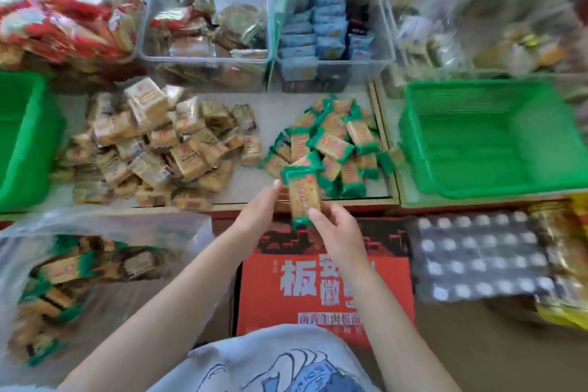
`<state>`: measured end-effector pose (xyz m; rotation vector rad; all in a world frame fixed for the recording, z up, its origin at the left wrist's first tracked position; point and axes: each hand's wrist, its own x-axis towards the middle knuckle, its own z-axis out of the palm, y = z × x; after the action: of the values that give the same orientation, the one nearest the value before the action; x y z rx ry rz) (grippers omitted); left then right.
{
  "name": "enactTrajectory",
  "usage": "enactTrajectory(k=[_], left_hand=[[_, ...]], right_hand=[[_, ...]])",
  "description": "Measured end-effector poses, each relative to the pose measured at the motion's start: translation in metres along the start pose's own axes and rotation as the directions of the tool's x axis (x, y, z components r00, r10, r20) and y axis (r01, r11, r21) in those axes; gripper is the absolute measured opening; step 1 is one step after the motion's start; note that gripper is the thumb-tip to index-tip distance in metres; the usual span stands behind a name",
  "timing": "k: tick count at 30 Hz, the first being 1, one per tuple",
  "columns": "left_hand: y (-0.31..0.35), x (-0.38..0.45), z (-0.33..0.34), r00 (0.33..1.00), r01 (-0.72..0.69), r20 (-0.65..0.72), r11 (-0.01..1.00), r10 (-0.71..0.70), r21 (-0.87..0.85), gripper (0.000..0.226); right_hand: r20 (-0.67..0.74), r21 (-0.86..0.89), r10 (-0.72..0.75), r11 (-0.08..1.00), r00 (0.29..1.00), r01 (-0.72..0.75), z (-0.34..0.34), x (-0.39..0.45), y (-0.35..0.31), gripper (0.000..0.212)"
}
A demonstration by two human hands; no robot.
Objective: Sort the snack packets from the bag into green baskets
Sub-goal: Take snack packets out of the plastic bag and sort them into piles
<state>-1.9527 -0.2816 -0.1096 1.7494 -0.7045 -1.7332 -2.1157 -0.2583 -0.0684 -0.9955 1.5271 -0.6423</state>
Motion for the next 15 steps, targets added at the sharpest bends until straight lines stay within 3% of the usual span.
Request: enactTrajectory(k=[3,6,9,12,15], left_hand=[[-0.021,0.044,0.008,0.989,-0.019,-0.118,0.878,0.085,0.479,0.052],[-0.044,0.057,0.004,0.987,0.031,-0.131,0.684,0.094,0.729,0.052],[-0.053,0.057,0.003,0.990,0.015,-0.092,0.580,0.104,0.814,0.053],[-0.053,0.059,-0.002,0.990,0.009,-0.083,0.536,0.114,0.844,0.054],[-0.055,0.058,-0.003,0.990,-0.016,-0.066,0.560,0.126,0.828,0.053]], right_hand=[[-0.092,-0.011,0.102,0.995,0.991,-0.103,-0.043,0.033,0.008,0.019],[-0.113,0.014,0.090,0.996,0.990,-0.089,-0.061,0.077,0.005,0.021],[-0.098,0.174,0.093,0.982,0.991,-0.075,-0.061,0.119,-0.004,0.024],[-0.071,0.444,0.226,0.879,0.971,-0.172,-0.057,0.139,-0.005,0.024],[-0.096,0.462,0.270,0.865,0.958,-0.197,-0.056,0.126,0.004,0.023]])
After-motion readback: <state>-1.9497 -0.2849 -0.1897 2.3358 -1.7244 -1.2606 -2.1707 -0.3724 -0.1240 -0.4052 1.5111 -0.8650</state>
